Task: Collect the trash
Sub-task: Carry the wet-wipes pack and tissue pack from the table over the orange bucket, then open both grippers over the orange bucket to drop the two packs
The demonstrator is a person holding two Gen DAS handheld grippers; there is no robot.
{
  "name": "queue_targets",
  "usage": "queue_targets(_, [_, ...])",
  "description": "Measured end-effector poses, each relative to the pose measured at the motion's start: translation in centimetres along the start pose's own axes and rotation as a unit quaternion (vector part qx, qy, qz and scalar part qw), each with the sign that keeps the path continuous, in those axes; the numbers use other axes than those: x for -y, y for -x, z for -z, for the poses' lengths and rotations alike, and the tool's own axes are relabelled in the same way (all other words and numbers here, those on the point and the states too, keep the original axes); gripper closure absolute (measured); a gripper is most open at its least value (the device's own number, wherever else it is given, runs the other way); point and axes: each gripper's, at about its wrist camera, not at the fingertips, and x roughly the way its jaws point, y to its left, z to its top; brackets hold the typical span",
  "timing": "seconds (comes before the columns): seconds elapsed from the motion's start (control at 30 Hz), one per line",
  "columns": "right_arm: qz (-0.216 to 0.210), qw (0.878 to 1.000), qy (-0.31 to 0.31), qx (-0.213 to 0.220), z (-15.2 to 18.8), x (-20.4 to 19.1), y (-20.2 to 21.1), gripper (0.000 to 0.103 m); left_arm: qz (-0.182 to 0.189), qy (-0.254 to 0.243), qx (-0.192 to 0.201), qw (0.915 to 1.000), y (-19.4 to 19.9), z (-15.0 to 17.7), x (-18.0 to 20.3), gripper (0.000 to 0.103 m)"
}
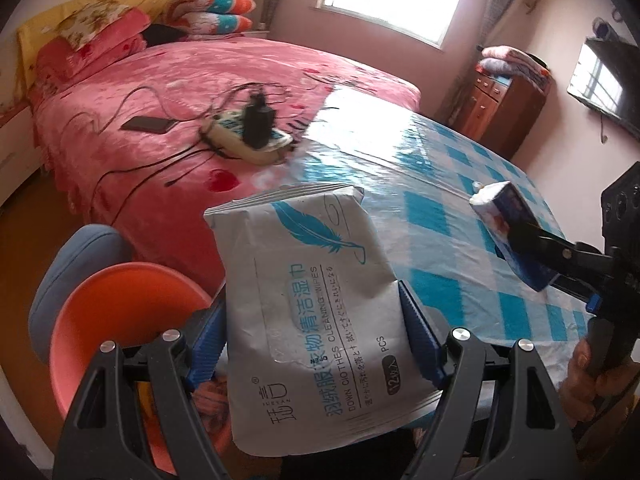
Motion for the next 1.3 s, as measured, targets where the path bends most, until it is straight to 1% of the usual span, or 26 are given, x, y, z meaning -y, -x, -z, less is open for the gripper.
queue_targets(0.23, [-0.030,0.998,0.027,-0.044,0.6,-5.0,-3.8,0.040,-0.036,0.046,0.000,0.9983,1.2,1.3,-5.7,0.024])
queue_targets(0.37, [-0.045,0.996,0.044,-0.070,0.8,-7.4,-6.0,0.040,-0.065,0.079,-0.006,0.9947,1.5,2.4,-9.4,0.024])
queue_targets(0.5, [-0.058,0.992,0.062,-0.092,1.2,-9.8,-8.0,0.039,-0.086,0.109,-0.014,0.9903,1.5,3.4,-12.5,0.024])
queue_targets(0.67, [-0.067,0.987,0.085,-0.117,1.5,-12.5,-10.7,0.039,-0.098,0.130,-0.022,0.9863,1.1,4.2,-14.8,0.024])
queue_targets(0.87, [-0.069,0.982,0.103,-0.145,2.0,-14.4,-13.3,0.038,-0.107,0.150,-0.033,0.9823,0.4,5.3,-16.8,0.023])
queue_targets(0.93, [-0.072,0.980,0.101,-0.156,2.2,-14.9,-14.3,0.033,-0.109,0.159,-0.046,0.9802,0.1,5.7,-17.5,0.023])
queue_targets(0.97, [-0.070,0.980,0.100,-0.157,2.2,-15.0,-14.7,0.026,-0.111,0.162,-0.053,0.9791,-0.1,5.9,-17.8,0.022])
queue_targets(1.0, [-0.067,0.980,0.100,-0.158,2.3,-15.1,-14.7,0.022,-0.111,0.163,-0.054,0.9789,-0.1,6.0,-17.9,0.022])
queue_targets(1.07, [-0.065,0.980,0.104,-0.156,2.4,-15.1,-14.6,0.021,-0.116,0.157,-0.050,0.9794,0.1,6.0,-18.1,0.022])
queue_targets(1.17, [-0.045,0.982,0.116,-0.145,2.4,-15.0,-14.0,0.018,-0.125,0.145,-0.040,0.9807,0.7,5.9,-18.1,0.022])
queue_targets(1.3, [-0.021,0.983,0.132,-0.127,2.4,-14.6,-13.0,0.017,-0.128,0.148,-0.039,0.9799,0.8,5.7,-18.5,0.022])
